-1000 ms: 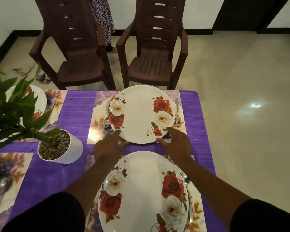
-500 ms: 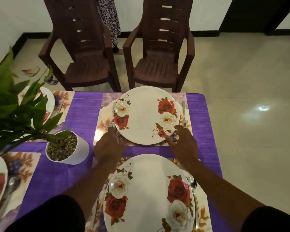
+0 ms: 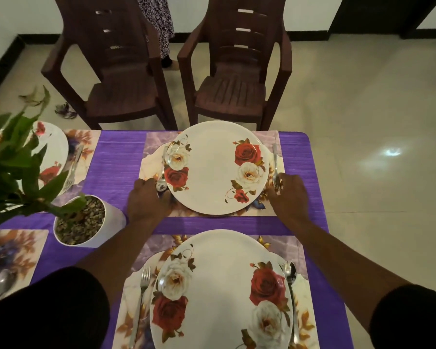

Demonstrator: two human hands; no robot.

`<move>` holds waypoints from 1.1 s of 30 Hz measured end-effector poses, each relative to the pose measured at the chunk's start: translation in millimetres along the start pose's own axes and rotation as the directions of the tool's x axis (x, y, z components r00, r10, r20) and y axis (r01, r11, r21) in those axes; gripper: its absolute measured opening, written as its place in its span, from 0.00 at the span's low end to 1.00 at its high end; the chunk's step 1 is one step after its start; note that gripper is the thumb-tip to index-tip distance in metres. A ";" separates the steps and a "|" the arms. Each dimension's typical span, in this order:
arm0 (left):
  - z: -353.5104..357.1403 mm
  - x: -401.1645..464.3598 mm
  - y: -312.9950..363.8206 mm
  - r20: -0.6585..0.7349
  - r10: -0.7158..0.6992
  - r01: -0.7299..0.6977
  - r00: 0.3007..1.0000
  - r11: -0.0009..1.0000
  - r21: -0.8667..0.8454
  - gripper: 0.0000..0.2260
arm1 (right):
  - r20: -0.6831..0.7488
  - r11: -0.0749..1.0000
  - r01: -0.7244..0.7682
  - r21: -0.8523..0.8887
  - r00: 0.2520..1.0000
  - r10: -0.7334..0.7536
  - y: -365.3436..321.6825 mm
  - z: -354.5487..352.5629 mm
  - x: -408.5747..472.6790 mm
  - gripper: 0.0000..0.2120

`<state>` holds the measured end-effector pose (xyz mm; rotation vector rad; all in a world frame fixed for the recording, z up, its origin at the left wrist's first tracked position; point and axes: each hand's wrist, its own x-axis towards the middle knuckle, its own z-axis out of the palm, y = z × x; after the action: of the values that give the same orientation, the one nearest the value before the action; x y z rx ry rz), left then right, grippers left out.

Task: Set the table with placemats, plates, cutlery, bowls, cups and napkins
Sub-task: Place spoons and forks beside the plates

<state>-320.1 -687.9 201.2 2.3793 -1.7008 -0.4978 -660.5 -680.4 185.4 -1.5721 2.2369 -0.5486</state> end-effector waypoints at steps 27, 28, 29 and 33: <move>-0.1 21.3 0.5 -0.068 -0.030 0.030 0.997 1.000 0.008 0.15 | -0.014 0.999 0.047 0.019 0.999 -0.047 -2.8 10.5 12.9 0.17; 0.0 21.3 -0.4 -0.071 -0.027 0.028 0.997 0.999 0.015 0.15 | -0.012 0.998 0.052 0.022 0.999 -0.052 -3.1 10.6 11.7 0.17; 0.3 21.2 -1.4 -0.073 -0.026 0.027 0.997 0.999 0.018 0.15 | -0.009 0.998 0.055 0.021 0.998 -0.054 -3.3 10.8 10.9 0.18; 1.5 21.5 -3.0 -0.074 -0.036 0.037 0.997 0.999 0.016 0.16 | -0.006 0.999 0.046 0.020 0.999 -0.046 -2.9 10.9 10.0 0.18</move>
<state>-311.7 -707.1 195.2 2.4136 -1.6399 -0.3968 -656.0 -691.9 176.9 -1.6171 2.1972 -0.5869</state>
